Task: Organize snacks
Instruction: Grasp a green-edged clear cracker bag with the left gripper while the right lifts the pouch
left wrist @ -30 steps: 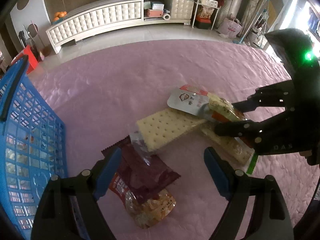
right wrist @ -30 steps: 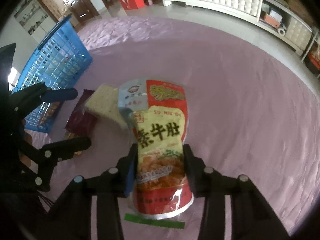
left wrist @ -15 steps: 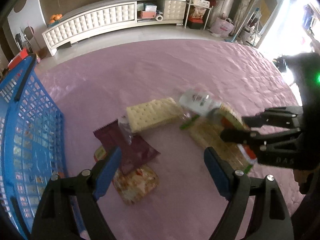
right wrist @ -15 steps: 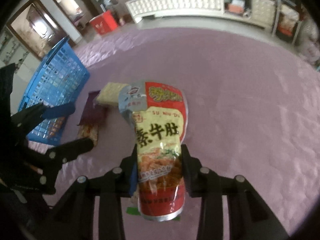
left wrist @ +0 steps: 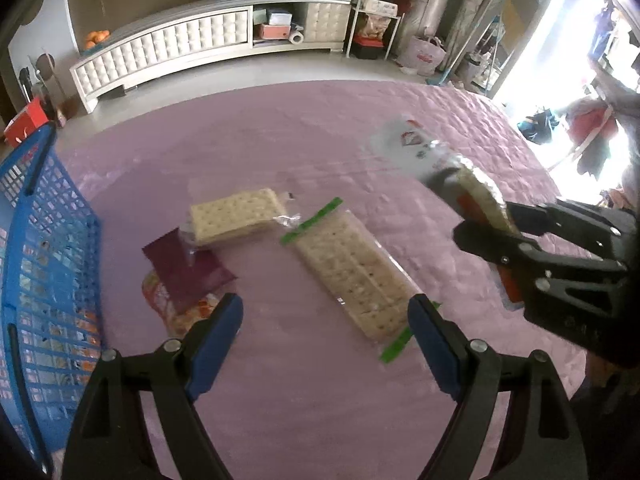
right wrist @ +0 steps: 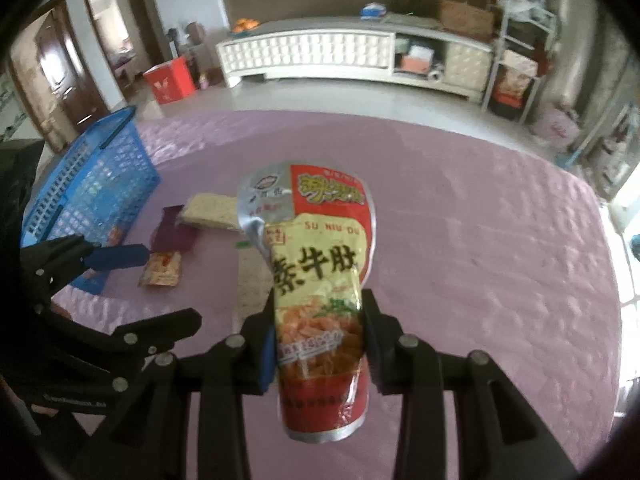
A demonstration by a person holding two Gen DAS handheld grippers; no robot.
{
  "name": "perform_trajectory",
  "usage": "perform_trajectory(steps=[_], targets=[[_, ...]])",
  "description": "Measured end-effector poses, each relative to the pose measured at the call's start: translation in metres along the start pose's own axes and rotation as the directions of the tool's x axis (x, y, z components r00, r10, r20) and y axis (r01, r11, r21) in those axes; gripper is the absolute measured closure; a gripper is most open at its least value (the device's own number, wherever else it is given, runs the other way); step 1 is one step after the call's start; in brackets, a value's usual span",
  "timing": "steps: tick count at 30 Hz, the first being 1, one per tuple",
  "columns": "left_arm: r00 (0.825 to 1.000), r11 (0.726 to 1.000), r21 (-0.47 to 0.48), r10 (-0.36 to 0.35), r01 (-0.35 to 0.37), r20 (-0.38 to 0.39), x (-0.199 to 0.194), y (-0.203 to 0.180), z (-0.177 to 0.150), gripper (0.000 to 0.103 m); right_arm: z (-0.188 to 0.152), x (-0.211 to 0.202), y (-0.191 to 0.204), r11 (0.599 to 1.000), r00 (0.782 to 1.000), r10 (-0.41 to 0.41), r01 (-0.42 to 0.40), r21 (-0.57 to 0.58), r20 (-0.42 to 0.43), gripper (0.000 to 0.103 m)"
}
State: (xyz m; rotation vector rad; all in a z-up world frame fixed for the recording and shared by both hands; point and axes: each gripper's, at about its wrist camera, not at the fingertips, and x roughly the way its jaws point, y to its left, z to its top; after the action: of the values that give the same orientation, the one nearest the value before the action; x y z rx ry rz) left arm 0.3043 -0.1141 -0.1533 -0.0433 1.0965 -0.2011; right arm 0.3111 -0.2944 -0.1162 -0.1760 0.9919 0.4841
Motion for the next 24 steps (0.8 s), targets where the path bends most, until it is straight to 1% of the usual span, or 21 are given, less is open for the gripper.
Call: perform_trajectory(steps=[2, 5, 7, 9, 12, 14, 16, 18, 21, 24], targets=[[1.000, 1.000, -0.014, -0.001, 0.000, -0.016, 0.007, -0.005, 0.004, 0.020, -0.006, -0.003, -0.008, 0.999, 0.999, -0.046, 0.046, 0.017, 0.019, 0.062], [0.999, 0.999, -0.046, -0.001, -0.002, -0.047, 0.021, -0.011, 0.008, 0.020, -0.012, 0.002, -0.024, 0.995, 0.999, -0.025, 0.022, 0.093, 0.029, 0.062], [0.998, 0.998, -0.059, -0.003, 0.000, -0.060, 0.029, -0.015, 0.010, 0.020, -0.015, 0.007, -0.031, 0.993, 0.999, -0.027, 0.023, 0.117, 0.030, 0.062], [0.998, 0.998, -0.065, 0.010, -0.013, -0.058, 0.036, -0.018, 0.012, 0.020, -0.019, 0.013, -0.037, 0.991, 0.999, -0.030, 0.026, 0.133, 0.026, 0.062], [0.997, 0.997, -0.071, 0.015, -0.020, -0.076, 0.050, -0.024, 0.016, 0.020, -0.019, 0.018, -0.040, 0.991, 1.000, -0.017, 0.016, 0.135, 0.009, 0.062], [0.996, 0.996, -0.088, 0.013, -0.021, -0.084, 0.059, -0.025, 0.018, 0.020, -0.020, 0.020, -0.042, 0.989, 0.999, -0.036, 0.036, 0.141, -0.002, 0.062], [0.996, 0.992, -0.117, 0.026, -0.037, -0.090, 0.067, -0.022, 0.020, 0.020, -0.023, 0.021, -0.047, 0.986, 1.000, -0.006, 0.007, 0.168, -0.002, 0.062], [0.995, 0.990, -0.137, 0.024, -0.037, -0.096, 0.074, -0.024, 0.022, 0.020, -0.025, 0.021, -0.047, 0.987, 1.000, -0.012, 0.012, 0.160, -0.003, 0.062], [0.994, 0.988, -0.145, 0.032, -0.047, -0.103, 0.083, -0.026, 0.026, 0.020, -0.025, 0.022, -0.043, 0.992, 0.998, -0.067, 0.067, 0.112, -0.001, 0.062], [0.991, 0.986, -0.126, 0.093, -0.105, -0.098, 0.090, -0.033, 0.032, 0.020, -0.025, 0.025, -0.045, 0.991, 0.998, -0.066, 0.067, 0.113, -0.007, 0.062]])
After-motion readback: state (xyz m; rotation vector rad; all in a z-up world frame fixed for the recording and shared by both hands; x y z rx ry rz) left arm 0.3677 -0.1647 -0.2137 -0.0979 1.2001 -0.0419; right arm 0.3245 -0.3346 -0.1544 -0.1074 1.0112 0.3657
